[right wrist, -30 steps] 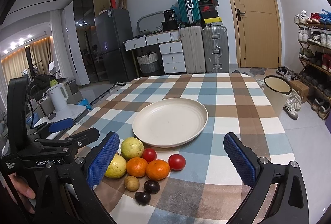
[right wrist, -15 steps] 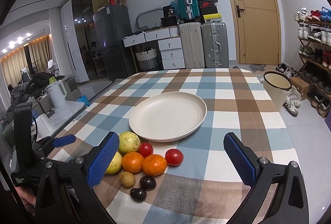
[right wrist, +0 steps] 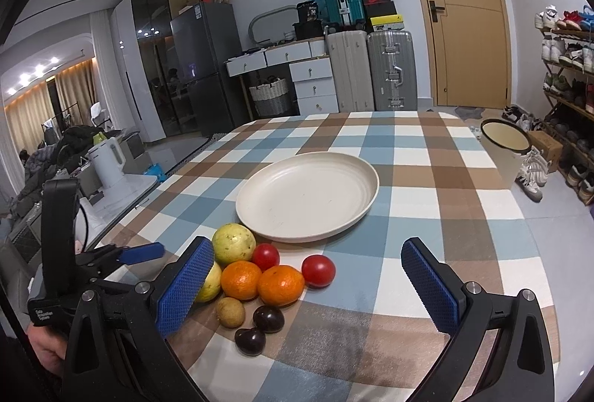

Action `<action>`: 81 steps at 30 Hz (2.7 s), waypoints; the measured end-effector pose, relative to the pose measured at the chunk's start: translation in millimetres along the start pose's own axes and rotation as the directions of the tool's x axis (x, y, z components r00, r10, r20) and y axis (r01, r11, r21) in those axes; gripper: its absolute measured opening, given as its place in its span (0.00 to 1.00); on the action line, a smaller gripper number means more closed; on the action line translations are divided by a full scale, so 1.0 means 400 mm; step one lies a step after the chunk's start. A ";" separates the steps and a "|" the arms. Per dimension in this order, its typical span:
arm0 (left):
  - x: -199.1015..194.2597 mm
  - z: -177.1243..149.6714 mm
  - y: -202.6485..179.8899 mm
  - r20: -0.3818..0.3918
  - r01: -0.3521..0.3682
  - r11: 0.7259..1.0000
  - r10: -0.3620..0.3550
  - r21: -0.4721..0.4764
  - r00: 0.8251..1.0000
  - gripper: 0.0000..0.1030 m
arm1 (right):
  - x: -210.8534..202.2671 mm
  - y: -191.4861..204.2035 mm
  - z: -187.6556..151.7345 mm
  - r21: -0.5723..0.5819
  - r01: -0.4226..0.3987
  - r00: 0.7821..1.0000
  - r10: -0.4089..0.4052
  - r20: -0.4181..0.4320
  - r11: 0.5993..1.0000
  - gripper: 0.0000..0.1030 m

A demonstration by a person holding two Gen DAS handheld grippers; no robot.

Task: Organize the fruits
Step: 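Lower the left gripper onto the large green-yellow fruit and close, then lift the green fruit with the left gripper while the right gripper grasps an orange, then carry both fruits onto the plate and open both grippers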

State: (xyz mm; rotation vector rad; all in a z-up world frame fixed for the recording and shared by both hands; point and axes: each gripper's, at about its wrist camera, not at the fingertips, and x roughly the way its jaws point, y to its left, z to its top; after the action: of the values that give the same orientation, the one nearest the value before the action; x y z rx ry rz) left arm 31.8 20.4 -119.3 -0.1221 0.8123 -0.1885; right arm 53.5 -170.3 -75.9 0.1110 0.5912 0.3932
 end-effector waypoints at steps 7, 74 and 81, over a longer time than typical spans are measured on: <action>0.040 -0.001 0.013 -0.051 0.105 0.994 -0.106 -0.030 0.993 0.48 | 0.007 -0.001 -0.007 0.003 -0.025 1.000 0.025 -0.009 1.000 1.00; -0.065 -0.012 0.108 0.035 0.131 0.989 -0.128 -0.070 0.991 0.44 | 0.170 -0.029 -0.071 0.336 -0.142 0.961 0.211 -0.177 0.931 0.37; -0.068 0.021 0.092 0.049 0.127 0.990 -0.124 -0.066 0.991 0.44 | 0.138 -0.039 -0.040 0.338 -0.204 0.960 0.255 -0.114 0.919 0.37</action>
State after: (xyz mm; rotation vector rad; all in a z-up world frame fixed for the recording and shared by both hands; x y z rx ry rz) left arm 23.9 62.7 -100.8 -0.2419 0.7672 -0.2761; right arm 91.4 -163.1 -121.3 0.4729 0.7993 0.5351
